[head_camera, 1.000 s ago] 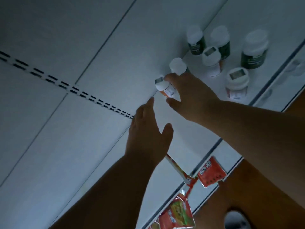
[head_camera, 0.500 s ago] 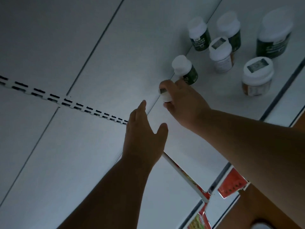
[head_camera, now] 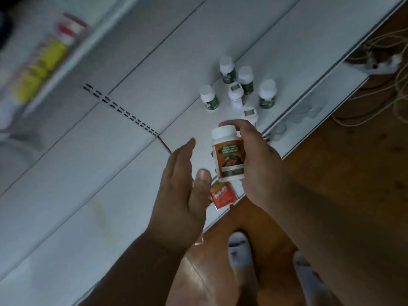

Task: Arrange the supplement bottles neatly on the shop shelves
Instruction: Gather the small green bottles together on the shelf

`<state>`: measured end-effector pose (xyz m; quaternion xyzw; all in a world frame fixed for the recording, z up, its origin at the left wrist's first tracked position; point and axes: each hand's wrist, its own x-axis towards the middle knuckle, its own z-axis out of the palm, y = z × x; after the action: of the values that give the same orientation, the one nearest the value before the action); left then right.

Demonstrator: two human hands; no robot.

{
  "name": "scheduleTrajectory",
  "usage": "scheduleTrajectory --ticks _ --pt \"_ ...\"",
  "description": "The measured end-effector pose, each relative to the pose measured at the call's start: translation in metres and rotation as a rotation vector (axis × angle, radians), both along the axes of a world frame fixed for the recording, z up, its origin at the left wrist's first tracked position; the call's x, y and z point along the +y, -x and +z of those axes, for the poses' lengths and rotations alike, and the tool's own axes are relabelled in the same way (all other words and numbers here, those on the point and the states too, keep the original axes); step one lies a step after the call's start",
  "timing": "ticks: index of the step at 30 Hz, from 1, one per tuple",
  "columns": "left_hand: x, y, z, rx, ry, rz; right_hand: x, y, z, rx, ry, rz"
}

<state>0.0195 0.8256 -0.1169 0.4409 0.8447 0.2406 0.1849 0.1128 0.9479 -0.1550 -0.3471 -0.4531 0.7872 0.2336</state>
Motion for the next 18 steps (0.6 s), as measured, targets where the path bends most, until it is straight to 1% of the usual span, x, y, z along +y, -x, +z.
scheduleTrajectory --ticks 3,6,8,10,14,18 --pt "-0.027 -0.049 0.066 -0.031 -0.031 -0.009 -0.019 -0.045 0.073 -0.025 0.002 0.058" --pt "-0.078 -0.093 0.137 -0.056 -0.095 0.06 -0.058 -0.08 0.155 -0.021 0.059 0.201" --pt "-0.1 -0.117 0.178 -0.069 -0.114 0.122 -0.077 -0.099 0.201 -0.034 0.023 0.262" --pt "-0.11 -0.134 0.211 -0.076 -0.108 0.141 -0.086 -0.115 0.242 -0.023 -0.032 0.292" --pt "-0.148 -0.136 0.264 -0.017 -0.154 0.223 -0.113 -0.114 0.311 0.015 -0.206 0.401" --pt "-0.205 -0.106 0.292 0.037 -0.195 0.326 -0.16 -0.071 0.353 0.021 -0.38 0.513"
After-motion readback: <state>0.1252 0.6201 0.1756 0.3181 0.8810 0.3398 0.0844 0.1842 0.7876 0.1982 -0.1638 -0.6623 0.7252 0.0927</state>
